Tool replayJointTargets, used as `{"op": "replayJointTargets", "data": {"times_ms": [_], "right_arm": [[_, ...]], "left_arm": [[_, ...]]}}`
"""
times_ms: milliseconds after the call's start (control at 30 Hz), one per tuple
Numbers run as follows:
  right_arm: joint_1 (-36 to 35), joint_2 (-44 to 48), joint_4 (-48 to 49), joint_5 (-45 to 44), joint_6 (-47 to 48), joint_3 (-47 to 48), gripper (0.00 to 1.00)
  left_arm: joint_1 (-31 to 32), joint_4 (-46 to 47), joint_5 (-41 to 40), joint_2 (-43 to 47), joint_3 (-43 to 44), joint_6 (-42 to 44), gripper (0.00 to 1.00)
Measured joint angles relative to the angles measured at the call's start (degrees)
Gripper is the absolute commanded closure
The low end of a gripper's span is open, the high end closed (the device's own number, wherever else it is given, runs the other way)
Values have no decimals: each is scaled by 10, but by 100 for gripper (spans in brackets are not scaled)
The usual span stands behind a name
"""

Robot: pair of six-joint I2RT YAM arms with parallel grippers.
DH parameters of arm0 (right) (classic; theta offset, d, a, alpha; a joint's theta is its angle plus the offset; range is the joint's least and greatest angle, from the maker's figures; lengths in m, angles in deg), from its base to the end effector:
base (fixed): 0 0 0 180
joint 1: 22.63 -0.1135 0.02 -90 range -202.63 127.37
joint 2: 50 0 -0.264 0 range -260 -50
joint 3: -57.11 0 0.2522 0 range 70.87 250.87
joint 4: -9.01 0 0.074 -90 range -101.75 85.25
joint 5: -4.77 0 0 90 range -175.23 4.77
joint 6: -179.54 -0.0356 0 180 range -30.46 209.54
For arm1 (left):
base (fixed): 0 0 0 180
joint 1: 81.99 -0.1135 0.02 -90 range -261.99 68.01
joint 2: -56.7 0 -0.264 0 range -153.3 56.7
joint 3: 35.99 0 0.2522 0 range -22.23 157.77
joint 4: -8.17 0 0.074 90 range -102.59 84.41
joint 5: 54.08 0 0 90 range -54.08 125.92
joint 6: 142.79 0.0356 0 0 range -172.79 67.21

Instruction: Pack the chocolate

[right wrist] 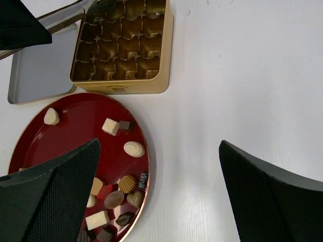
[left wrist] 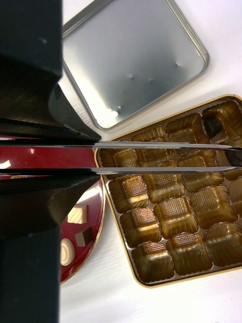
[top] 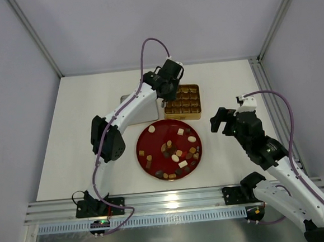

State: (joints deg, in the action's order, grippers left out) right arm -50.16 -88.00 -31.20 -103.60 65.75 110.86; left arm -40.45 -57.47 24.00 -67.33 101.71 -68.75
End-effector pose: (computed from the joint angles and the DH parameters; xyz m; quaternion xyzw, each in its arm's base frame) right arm 0.1407 0.0607 0.2999 0.0593 0.8324 0.1104 0.5398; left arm 0.3640 -0.3127 0.3062 0.1752 0.9245 -0.0698 0.3313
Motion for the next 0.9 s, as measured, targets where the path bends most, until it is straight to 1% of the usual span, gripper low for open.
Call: {"op": "replayJointTargets", "data": {"times_ms": [200, 433, 667, 900], "right_arm": [[0, 4, -8, -4, 1, 0, 0], [0, 5, -11, -4, 1, 0, 0], [0, 5, -11, -5, 1, 0, 0], [0, 8, -12, -5, 1, 0, 0]], "left_arm": [[0, 3, 0, -19, 3, 2, 76], [0, 12, 0, -26, 3, 4, 67], [0, 15, 0, -26, 3, 14, 61], [0, 15, -3, -26, 4, 16, 60]]}}
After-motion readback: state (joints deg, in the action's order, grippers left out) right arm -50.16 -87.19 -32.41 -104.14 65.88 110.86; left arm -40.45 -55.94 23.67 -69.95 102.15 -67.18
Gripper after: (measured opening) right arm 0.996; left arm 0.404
